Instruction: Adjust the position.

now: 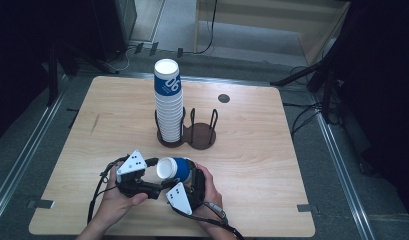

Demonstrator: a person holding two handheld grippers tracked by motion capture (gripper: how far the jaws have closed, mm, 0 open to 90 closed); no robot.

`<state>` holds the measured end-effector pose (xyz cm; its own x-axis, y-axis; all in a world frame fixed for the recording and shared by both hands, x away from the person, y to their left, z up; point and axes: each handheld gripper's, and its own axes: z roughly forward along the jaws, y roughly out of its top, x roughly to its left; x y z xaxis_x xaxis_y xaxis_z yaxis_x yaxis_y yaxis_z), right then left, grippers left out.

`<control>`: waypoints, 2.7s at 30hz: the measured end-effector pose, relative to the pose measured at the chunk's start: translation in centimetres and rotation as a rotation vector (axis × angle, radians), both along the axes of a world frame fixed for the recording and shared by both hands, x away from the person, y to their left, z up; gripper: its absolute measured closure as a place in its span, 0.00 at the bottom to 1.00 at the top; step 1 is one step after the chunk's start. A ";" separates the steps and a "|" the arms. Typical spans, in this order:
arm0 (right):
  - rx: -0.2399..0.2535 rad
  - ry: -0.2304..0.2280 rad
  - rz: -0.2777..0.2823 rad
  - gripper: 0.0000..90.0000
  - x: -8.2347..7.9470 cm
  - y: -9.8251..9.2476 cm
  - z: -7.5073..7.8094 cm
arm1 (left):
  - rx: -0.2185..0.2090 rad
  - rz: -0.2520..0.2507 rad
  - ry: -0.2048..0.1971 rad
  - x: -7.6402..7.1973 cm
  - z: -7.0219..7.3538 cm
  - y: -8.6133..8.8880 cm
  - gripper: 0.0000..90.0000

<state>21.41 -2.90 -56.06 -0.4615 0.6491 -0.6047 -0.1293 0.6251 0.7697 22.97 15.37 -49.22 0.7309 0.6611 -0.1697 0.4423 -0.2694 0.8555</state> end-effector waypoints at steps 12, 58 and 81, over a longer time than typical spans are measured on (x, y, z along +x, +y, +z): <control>-0.055 -0.041 0.043 0.22 -0.7 0.8 -0.4 | 0.016 -0.011 0.051 0.2 -0.1 -0.3 0.19; 0.109 0.017 0.054 0.00 -0.9 -0.3 2.1 | -0.171 0.175 -0.056 0.4 0.5 2.7 0.31; 0.246 0.103 -0.042 0.00 0.3 -1.4 2.7 | -0.282 0.298 -0.288 -0.2 0.3 3.4 0.31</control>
<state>21.69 -4.31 -53.33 -0.4820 0.7906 -0.3775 -0.0209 0.4204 0.9071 22.79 18.74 -48.93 0.5609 0.8055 -0.1910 0.1996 0.0923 0.9755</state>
